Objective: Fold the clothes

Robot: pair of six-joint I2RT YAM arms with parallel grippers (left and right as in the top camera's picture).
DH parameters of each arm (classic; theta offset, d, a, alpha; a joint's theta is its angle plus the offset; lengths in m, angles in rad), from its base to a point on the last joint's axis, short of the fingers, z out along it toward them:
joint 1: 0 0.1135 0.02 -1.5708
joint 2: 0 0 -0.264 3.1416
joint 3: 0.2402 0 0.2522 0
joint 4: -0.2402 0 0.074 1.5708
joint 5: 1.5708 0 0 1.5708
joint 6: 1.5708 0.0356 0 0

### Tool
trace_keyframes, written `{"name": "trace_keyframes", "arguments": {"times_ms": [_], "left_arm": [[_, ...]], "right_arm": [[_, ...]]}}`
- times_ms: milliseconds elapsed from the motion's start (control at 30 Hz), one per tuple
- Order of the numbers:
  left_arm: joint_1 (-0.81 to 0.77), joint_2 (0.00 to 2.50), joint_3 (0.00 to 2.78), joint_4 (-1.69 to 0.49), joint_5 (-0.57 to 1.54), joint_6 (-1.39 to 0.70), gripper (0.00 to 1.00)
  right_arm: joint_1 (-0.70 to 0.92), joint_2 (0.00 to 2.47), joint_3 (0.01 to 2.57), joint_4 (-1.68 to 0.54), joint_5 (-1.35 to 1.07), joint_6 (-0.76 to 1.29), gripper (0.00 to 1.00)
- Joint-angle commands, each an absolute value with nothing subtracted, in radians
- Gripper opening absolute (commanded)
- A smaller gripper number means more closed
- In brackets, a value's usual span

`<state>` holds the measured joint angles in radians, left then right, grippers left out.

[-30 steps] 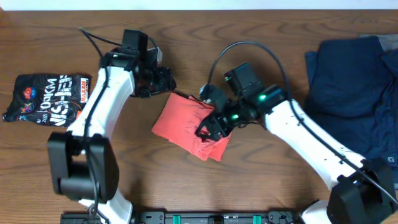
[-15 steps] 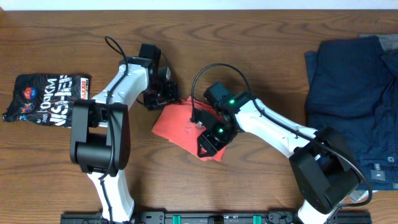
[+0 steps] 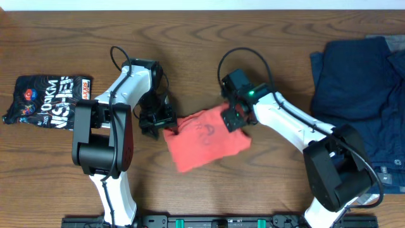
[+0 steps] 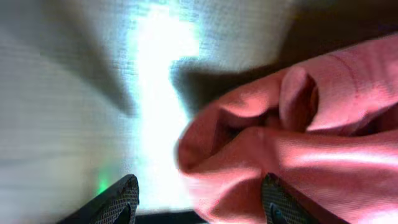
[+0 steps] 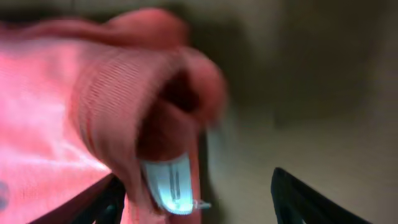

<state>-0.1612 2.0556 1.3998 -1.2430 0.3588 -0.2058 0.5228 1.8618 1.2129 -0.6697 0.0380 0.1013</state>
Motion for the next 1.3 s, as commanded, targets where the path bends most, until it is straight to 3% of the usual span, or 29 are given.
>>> {"name": "trace_keyframes", "arguments": {"times_ms": [0,267,467,567,600,667,933,1267], "left_arm": [[-0.165,2.047,1.395,-1.261,0.350,-0.231,0.65],[-0.157,1.937,1.407,-1.116,0.362,-0.234,0.68],[-0.182,1.866,1.407,-0.945,0.523,-0.167,0.68],[-0.218,1.871,1.406,-0.905,0.589,-0.002,0.81],[-0.233,1.876,1.406,-0.902,0.588,0.072,0.89],[-0.253,1.884,1.406,-0.898,0.587,0.180,0.95],[-0.266,1.967,1.405,-0.815,0.585,0.195,0.97],[-0.265,2.085,1.394,-0.921,0.568,0.156,0.94]], "right_arm": [[0.464,1.864,1.217,-0.626,0.132,0.089,0.73],[0.405,1.737,1.236,-0.776,0.123,0.189,0.74],[0.409,1.628,1.236,-0.903,-0.011,0.190,0.75],[0.409,1.632,1.227,-0.959,-0.116,0.201,0.73],[0.409,1.635,1.215,-0.974,-0.135,0.253,0.73],[0.409,1.639,1.191,-0.985,-0.180,0.351,0.73],[0.434,1.641,1.008,-0.804,-0.236,0.408,0.70],[0.430,1.644,0.791,-0.393,-0.215,0.311,0.76]]}}
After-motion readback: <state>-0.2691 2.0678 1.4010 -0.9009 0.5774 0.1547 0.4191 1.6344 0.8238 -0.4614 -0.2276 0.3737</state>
